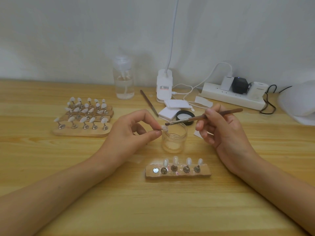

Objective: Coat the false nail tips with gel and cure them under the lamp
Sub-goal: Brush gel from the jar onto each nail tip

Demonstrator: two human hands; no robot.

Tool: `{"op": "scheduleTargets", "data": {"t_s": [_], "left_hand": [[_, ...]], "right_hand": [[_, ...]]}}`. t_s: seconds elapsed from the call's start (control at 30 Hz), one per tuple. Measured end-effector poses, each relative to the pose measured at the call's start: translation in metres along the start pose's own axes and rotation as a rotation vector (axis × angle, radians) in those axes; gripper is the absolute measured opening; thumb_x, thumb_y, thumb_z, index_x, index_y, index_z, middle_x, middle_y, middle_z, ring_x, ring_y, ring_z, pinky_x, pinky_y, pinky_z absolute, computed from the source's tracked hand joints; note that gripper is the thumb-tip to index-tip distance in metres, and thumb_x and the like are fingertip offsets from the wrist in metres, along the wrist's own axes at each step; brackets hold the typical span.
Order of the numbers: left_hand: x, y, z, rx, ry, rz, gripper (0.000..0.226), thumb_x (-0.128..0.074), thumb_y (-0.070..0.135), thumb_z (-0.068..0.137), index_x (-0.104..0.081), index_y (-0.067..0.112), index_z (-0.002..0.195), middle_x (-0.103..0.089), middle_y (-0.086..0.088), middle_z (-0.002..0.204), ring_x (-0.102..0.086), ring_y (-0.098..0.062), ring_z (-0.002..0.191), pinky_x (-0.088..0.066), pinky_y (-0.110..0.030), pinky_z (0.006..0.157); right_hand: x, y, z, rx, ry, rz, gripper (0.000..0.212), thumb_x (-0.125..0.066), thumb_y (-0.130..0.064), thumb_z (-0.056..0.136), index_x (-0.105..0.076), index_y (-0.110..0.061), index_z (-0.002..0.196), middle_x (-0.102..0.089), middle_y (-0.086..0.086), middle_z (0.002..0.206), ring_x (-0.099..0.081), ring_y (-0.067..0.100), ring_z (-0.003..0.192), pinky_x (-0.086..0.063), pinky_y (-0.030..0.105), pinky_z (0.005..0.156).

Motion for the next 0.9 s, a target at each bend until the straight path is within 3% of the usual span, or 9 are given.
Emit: {"op": "scheduleTargets", "data": {"t_s": [0.2, 0.4, 0.57, 0.67, 0.77, 0.9], "left_hand": [[0.0, -0.001, 0.0, 0.008, 0.0, -0.01, 0.016, -0.08, 0.015, 0.078, -0.067, 0.024, 0.074, -0.071, 0.011, 0.084, -0.053, -0.003, 0.059, -0.045, -0.018, 0.059], [0.001, -0.002, 0.0, 0.011, -0.003, -0.004, 0.016, -0.081, 0.015, 0.078, -0.069, 0.025, 0.074, -0.072, 0.006, 0.086, -0.051, -0.002, 0.058, -0.042, -0.015, 0.057], [0.001, -0.003, -0.001, 0.027, 0.003, 0.011, 0.014, -0.082, 0.018, 0.076, -0.069, 0.024, 0.075, -0.073, 0.001, 0.086, -0.049, -0.003, 0.056, -0.041, -0.016, 0.057], [0.001, -0.003, -0.001, 0.039, 0.007, 0.02, 0.013, -0.082, 0.02, 0.075, -0.07, 0.025, 0.075, -0.072, -0.01, 0.087, -0.047, -0.005, 0.055, -0.041, -0.021, 0.058], [0.003, -0.005, -0.001, 0.053, 0.015, 0.017, 0.013, -0.082, 0.023, 0.076, -0.07, 0.026, 0.075, -0.068, -0.019, 0.081, -0.045, -0.008, 0.055, -0.039, -0.024, 0.058], [0.002, -0.006, -0.002, 0.054, 0.018, 0.018, 0.012, -0.082, 0.02, 0.076, -0.07, 0.023, 0.074, -0.058, 0.015, 0.053, -0.044, 0.0, 0.049, -0.036, -0.011, 0.05]], "right_hand": [[0.01, 0.005, 0.0, -0.039, 0.079, -0.008, 0.018, -0.056, -0.021, 0.094, -0.047, -0.017, 0.079, -0.064, 0.003, 0.062, -0.048, 0.007, 0.049, -0.033, 0.015, 0.04], [0.0, 0.001, -0.001, -0.018, 0.016, -0.039, 0.02, -0.06, -0.032, 0.083, -0.047, -0.017, 0.08, -0.064, 0.003, 0.063, -0.047, 0.008, 0.05, -0.033, 0.015, 0.04], [0.01, 0.004, 0.0, -0.032, 0.085, 0.003, 0.017, -0.054, -0.02, 0.096, -0.047, -0.017, 0.08, -0.063, 0.003, 0.062, -0.044, 0.006, 0.049, -0.031, 0.015, 0.04], [0.002, -0.002, 0.0, 0.002, 0.027, -0.011, 0.018, -0.057, -0.029, 0.086, -0.046, -0.017, 0.08, -0.064, 0.002, 0.063, -0.044, 0.007, 0.05, -0.031, 0.015, 0.04], [0.003, 0.001, -0.001, -0.02, 0.04, -0.04, 0.017, -0.058, -0.026, 0.089, -0.047, -0.016, 0.08, -0.064, 0.003, 0.062, -0.043, 0.007, 0.049, -0.029, 0.016, 0.039], [0.01, 0.003, -0.001, -0.035, 0.09, -0.014, 0.018, -0.053, -0.017, 0.097, -0.047, -0.016, 0.08, -0.063, 0.003, 0.062, -0.042, 0.007, 0.05, -0.03, 0.016, 0.04]]}}
Point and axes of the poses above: each hand's wrist, its own z-axis towards the middle knuckle, its own x-axis out of the back of the hand, y = z × x, the point moved 10 cm from there along z, towards the middle knuckle
